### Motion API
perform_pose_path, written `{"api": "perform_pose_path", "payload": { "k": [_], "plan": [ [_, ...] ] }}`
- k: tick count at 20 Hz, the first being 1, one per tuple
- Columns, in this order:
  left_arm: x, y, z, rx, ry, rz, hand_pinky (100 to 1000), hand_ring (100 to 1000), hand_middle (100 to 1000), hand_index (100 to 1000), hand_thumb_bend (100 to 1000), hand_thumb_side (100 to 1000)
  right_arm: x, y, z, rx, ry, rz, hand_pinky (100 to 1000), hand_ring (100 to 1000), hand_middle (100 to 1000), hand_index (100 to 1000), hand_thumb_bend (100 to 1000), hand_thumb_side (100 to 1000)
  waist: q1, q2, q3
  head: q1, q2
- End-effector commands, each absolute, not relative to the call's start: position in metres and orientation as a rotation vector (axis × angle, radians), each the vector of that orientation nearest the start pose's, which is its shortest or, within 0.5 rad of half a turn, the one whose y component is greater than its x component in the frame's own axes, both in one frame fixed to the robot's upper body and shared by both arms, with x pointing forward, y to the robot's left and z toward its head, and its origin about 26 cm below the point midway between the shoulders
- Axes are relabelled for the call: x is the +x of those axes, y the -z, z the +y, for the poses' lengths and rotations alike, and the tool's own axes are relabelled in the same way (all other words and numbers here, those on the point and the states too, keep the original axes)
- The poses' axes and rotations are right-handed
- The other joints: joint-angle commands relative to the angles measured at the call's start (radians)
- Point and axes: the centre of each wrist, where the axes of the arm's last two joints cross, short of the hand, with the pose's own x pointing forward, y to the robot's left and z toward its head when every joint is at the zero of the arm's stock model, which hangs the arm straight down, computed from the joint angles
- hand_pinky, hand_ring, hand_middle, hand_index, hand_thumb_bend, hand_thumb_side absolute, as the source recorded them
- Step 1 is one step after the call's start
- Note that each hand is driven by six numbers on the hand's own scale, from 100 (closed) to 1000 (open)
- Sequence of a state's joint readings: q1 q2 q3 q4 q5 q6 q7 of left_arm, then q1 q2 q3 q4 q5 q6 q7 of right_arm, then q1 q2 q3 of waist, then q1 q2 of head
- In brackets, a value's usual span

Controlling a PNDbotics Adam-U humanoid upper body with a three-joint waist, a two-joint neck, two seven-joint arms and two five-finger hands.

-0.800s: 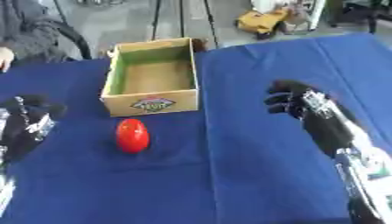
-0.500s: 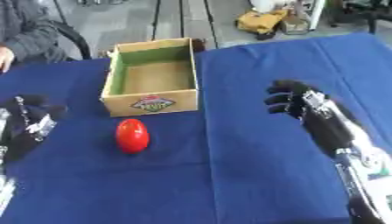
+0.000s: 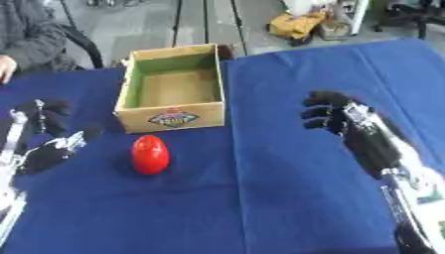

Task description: Pick up objects on the table and place them in the box.

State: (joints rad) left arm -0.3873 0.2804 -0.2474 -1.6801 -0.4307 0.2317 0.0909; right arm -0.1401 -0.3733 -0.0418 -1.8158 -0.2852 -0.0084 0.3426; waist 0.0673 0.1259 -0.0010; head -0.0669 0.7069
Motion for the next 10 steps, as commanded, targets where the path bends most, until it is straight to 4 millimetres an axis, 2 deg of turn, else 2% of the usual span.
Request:
{"api": "perform_pose_path", "payload": {
  "k": [1,10],
  "plan": [
    [0.349,-0.136,0.184,0.575,0.784,-1.801,468,510,581,725,823,487,0.3,-0.129,-0.309,0.226,-0.492,-1.933,730,747,745,837,110,797,-0.004,-0.013,-0.003,0.009,-0.013],
    [0.368,-0.129,0.149,0.592,1.07,-1.666,464,525,602,741,795,476,0.301,-0.128,-0.308,0.234,-0.496,-1.926,730,747,745,837,112,799,0.0,-0.015,-0.014,0.018,-0.01]
  ]
}}
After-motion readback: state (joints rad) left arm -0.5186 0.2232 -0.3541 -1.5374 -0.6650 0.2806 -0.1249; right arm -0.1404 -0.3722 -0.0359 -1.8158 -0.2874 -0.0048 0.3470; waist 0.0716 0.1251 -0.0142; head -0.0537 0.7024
